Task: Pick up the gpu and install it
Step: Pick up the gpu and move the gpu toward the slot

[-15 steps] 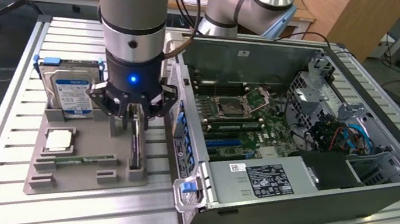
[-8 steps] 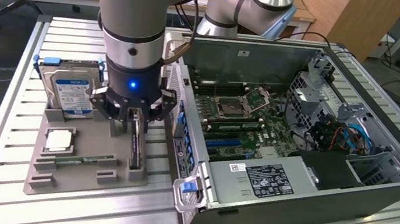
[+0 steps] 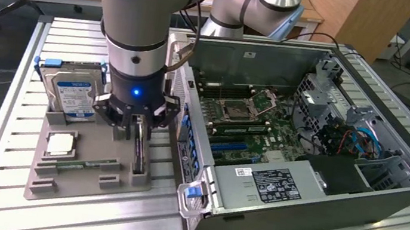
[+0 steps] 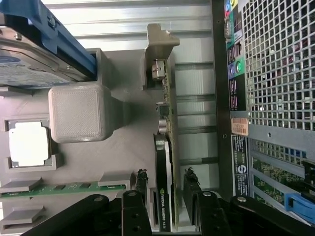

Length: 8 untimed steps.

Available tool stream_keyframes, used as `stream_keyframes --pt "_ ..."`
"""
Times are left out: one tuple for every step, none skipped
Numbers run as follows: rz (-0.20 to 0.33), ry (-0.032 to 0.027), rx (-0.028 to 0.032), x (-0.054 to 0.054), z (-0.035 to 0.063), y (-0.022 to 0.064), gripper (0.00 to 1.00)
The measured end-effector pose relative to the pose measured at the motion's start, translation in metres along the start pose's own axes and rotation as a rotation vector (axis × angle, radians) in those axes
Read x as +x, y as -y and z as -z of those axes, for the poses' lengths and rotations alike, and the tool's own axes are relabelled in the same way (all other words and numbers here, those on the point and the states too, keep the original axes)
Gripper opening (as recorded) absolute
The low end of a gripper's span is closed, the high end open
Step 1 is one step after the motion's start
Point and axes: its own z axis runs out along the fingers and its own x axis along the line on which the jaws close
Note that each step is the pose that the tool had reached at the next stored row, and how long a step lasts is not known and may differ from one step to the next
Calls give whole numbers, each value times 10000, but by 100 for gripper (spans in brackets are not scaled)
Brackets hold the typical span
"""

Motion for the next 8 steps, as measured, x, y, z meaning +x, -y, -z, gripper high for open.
stream_keyframes --pt "0 0 0 0 -11 -2 43" --pt "1 -1 1 0 -17 -4 43" --pt "0 -2 2 1 -23 -8 43" --pt "-1 -2 2 2 -31 -13 43" --pt "1 0 -1 2 -41 -22 43" --pt "1 1 -1 3 -50 -29 43" --pt "1 0 0 4 -59 -36 43" --pt "1 0 1 5 -71 -45 43"
